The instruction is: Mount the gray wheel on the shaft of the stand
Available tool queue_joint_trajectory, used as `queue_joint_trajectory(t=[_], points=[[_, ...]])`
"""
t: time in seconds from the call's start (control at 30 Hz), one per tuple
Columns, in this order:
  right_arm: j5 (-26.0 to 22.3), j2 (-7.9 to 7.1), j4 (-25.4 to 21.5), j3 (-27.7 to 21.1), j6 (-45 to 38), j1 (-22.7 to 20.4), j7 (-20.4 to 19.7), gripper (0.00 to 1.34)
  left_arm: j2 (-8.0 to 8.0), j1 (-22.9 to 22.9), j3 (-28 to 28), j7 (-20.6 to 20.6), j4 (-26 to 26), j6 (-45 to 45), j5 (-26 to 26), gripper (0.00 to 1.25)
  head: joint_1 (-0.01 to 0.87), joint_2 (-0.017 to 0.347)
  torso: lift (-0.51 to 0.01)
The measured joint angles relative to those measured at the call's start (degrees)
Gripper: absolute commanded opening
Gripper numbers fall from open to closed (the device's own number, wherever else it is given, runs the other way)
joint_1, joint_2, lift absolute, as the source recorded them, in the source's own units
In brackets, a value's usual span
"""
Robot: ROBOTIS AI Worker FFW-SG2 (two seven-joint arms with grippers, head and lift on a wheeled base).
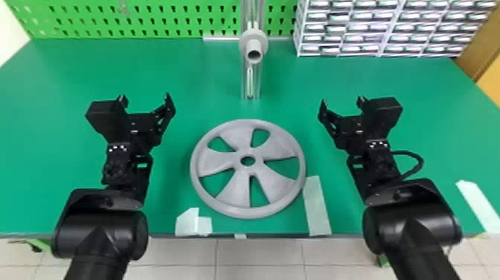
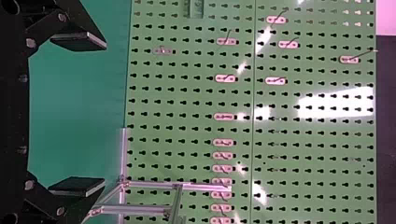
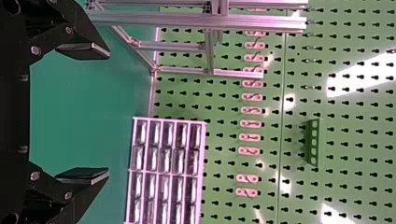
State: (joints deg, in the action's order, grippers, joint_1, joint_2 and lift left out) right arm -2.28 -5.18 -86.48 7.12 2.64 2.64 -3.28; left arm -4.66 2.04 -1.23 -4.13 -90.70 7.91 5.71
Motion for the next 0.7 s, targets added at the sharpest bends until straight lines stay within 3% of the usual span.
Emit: queue_joint_trajectory(t=[0.7], points=[[-0.1,0.0,0.1,0.1,0.0,0.0,0.0,0.95,0.0,0.2,0.0,-0.4,-0.5,-0.7,0.0,1.0,0.865,0.052,-0.101]])
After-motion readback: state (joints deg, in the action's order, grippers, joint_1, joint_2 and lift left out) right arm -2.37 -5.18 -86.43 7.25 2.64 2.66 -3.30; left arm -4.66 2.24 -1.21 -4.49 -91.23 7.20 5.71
